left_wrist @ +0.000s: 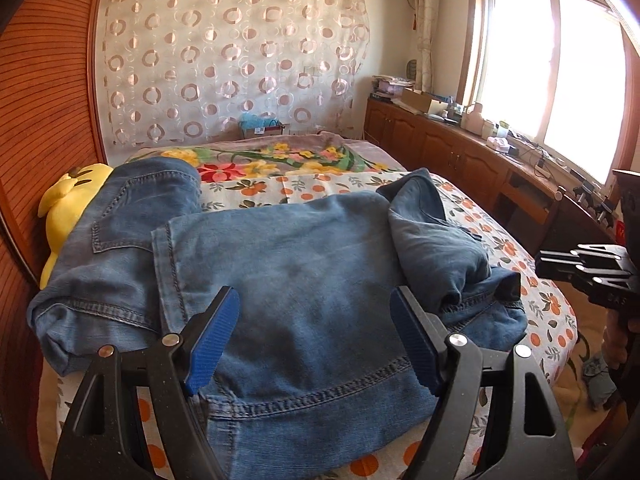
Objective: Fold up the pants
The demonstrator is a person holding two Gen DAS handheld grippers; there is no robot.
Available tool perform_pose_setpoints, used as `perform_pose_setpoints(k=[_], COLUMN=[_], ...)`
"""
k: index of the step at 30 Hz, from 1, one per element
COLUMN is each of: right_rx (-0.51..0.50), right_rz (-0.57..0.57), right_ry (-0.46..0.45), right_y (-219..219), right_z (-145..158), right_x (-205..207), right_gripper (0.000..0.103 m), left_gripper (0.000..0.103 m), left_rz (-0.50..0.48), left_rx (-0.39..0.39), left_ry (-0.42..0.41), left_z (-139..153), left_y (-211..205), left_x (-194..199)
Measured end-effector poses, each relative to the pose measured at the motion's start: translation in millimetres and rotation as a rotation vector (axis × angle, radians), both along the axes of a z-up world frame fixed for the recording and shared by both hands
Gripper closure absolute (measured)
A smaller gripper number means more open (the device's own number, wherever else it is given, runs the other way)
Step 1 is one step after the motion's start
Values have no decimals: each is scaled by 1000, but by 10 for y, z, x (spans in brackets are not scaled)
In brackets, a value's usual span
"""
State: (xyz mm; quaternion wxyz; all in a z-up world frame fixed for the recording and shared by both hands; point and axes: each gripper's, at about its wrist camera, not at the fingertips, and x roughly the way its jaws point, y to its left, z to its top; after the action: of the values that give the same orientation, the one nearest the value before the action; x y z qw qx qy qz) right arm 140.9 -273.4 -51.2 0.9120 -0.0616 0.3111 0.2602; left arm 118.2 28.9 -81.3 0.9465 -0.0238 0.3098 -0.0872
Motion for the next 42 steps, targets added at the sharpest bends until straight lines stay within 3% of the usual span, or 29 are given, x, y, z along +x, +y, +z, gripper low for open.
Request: perform_pose_setpoints(k=[4, 7, 14, 20, 24, 29, 31, 33, 42], right_rx=[9, 46, 93, 111, 189, 190, 169, 147, 135], right_rz=[-61, -93, -187, -275, -274, -234, -218, -204, -32], right_ry=[11, 53, 100, 192, 238, 245, 235, 197, -20], right_y=[-64, -80, 12, 14, -11, -1, 39, 83, 588], right_z=[-106, -204, -350, -473, -474, -478, -478, -403, 420], right_x=[208, 413, 749, 1022, 1085, 1129, 1169, 1151, 740], right_gripper=[68, 64, 63, 63, 63, 63, 86, 95, 98], left_gripper=[25, 25, 25, 25, 25, 25, 25, 25, 25], left_rz=[-19, -30, -35, -31, -31, -28, -28, -25, 23], left_rx=[10, 15, 26, 21, 17, 8, 5, 4, -20], left_ry=[11, 19, 34, 42, 47, 52, 51, 49, 23], left_z=[-41, -68, -118, -145, -169, -191, -193, -185, -122], left_y=[-105, -149, -180, -162, -151, -131, -120, -106, 128], left_x=[-1, 1, -9, -36, -42, -46, -54, -79, -178])
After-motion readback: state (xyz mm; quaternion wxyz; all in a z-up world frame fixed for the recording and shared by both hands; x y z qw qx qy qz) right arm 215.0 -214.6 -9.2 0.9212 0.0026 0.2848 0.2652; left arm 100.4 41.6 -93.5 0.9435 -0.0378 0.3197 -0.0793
